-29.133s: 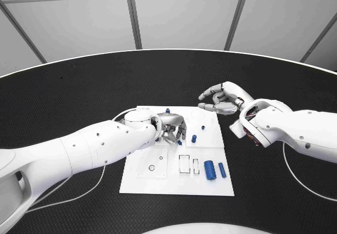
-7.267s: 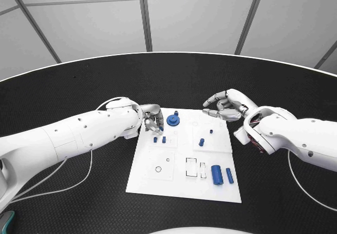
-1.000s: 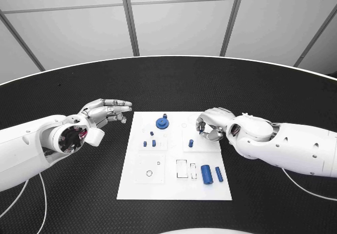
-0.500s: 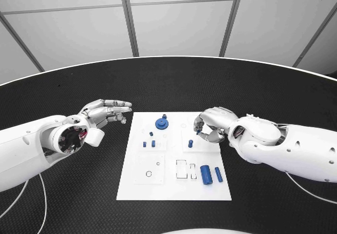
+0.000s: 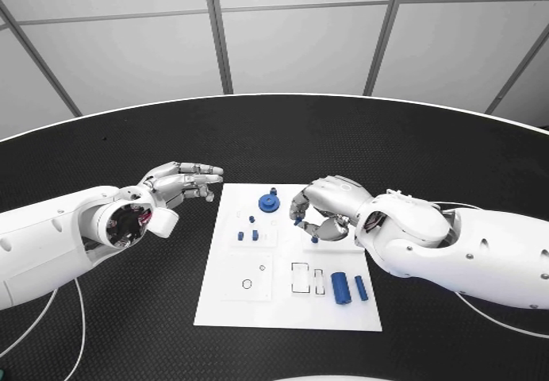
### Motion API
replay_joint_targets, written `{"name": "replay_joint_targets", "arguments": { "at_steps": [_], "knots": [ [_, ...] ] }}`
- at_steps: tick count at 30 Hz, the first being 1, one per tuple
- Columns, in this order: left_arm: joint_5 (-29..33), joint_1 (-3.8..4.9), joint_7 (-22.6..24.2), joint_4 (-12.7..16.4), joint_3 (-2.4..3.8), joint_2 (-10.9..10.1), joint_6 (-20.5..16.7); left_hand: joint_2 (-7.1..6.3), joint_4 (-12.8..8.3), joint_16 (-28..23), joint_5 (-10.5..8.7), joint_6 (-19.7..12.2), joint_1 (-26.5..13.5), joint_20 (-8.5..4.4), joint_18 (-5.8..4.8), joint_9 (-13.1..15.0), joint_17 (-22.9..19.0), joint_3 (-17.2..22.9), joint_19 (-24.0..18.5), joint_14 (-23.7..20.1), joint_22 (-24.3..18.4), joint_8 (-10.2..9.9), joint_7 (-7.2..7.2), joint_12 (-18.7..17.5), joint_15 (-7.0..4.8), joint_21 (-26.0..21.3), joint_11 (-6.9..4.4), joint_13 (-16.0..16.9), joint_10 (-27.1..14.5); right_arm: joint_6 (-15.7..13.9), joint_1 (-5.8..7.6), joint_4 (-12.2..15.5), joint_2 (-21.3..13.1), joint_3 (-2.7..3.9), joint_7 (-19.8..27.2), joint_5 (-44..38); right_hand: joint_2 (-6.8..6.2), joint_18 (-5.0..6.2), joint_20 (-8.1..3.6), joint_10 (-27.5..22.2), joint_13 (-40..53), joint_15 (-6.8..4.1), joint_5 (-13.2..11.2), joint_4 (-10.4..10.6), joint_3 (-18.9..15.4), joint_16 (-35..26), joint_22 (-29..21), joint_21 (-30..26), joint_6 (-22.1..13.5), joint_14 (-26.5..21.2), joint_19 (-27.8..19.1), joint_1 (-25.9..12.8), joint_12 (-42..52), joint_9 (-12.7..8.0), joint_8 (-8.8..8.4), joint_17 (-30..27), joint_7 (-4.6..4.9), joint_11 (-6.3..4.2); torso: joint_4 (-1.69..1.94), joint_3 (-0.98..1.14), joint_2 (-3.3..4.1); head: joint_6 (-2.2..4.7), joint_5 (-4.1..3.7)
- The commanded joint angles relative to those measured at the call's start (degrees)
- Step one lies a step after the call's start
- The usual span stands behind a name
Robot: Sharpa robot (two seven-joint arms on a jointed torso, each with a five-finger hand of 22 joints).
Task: Assemble the parts on the task board
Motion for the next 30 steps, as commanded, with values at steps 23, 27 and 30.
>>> {"name": "replay_joint_targets", "arguments": {
  "at_steps": [23,27,30],
  "knots": [
    [0.0,0.0,-0.2,-0.9,0.01,1.5,0.9,0.3,0.0,-0.2,-0.16,-0.4,-0.3,0.22,0.86,0.0,-0.1,-0.5,-0.1,-0.3,-0.2,-0.3,0.02,-0.3,0.07,-0.4,0.07,0.0,-0.5,2.4,-4.49,-7.2,11.7,-0.5,4.3,1.3,0.36,-0.61,-0.49,0.7,0.0,-0.43,1.5,-0.6,0.2,0.0,-0.6,-0.5,0.2,3.5,0.7,-0.6,-0.5,0.2,0.0,2.3,0.04,-0.01,-0.12,0.08,0.13,-1.96,7.13],
    [0.0,0.0,-0.2,-1.1,0.01,1.7,1.0,0.3,0.0,-0.2,-0.16,-0.4,-0.3,0.22,0.86,0.0,-0.1,-0.5,-0.1,-0.3,-0.2,-0.3,0.02,-0.3,0.07,-0.4,0.07,0.0,-0.5,3.1,-4.96,-7.9,12.2,-0.75,4.6,1.3,0.35,-0.6,-0.49,0.7,0.0,-0.43,1.5,-0.6,0.2,0.0,-0.7,-0.6,0.2,3.5,0.7,-0.6,-0.6,0.2,-0.02,2.3,0.05,0.0,-0.05,0.07,0.11,-2.34,7.31],
    [0.0,0.0,-0.3,-1.2,0.01,1.8,1.1,0.3,0.0,-0.2,-0.16,-0.4,-0.3,0.22,0.86,0.0,-0.1,-0.5,-0.1,-0.3,-0.2,-0.3,0.02,-0.3,0.07,-0.4,0.07,0.0,-0.5,3.5,-5.29,-8.2,12.4,-0.89,4.8,1.3,0.32,-0.6,-0.49,0.7,0.0,-0.43,1.5,-0.6,0.2,0.0,-0.7,-0.6,0.2,3.5,0.7,-0.7,-0.6,0.2,-0.02,2.3,0.06,0.0,-0.03,0.06,0.15,-2.57,7.46]
  ]
}}
